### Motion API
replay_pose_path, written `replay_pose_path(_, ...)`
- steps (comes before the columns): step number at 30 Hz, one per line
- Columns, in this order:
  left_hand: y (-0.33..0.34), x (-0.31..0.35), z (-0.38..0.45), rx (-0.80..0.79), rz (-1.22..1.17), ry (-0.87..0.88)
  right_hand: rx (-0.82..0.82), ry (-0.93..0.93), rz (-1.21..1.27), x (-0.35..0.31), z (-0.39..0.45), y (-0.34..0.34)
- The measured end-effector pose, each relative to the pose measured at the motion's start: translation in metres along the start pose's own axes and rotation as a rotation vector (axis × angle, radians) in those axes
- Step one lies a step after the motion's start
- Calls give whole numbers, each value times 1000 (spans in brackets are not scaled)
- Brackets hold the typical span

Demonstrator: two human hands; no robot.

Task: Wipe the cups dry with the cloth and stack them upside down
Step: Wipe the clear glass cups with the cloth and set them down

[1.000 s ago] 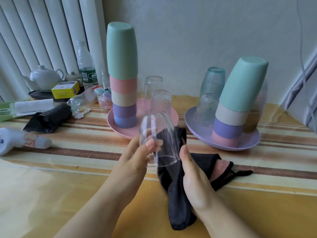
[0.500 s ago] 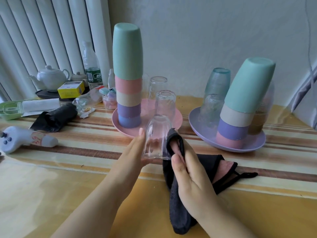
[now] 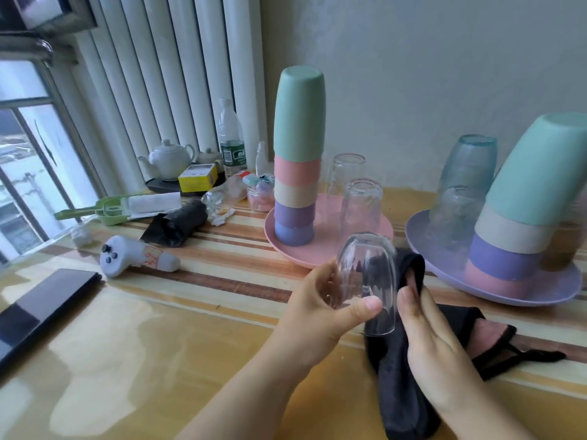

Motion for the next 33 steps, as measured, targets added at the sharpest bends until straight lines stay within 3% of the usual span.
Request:
replay_pose_path(12, -38, -4, 1, 344, 285, -17, -100, -21, -359, 24, 9, 1)
replay_pose_path(18, -67, 12, 10, 370, 502, -129, -195, -24, -359, 18, 4, 12)
replay_pose_path(23, -137, 27, 5, 517, 672, -149, -172, -12, -330, 16, 6, 10)
replay_pose_path(27, -183, 16, 11, 604, 662, -204, -164, -12, -326, 15, 7, 10)
replay_pose_path(33, -200, 0, 40, 560, 572, -216, -154, -18, -331, 19, 11, 11)
Point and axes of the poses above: each hand's wrist, its own z-axis towards the middle knuckle, its own y-axis out of the palm, x = y × z, the point moved 8 cm from there along z, towards the middle knuckle, and after that the axes turned 2 degrees about x, right-handed, at the moved point
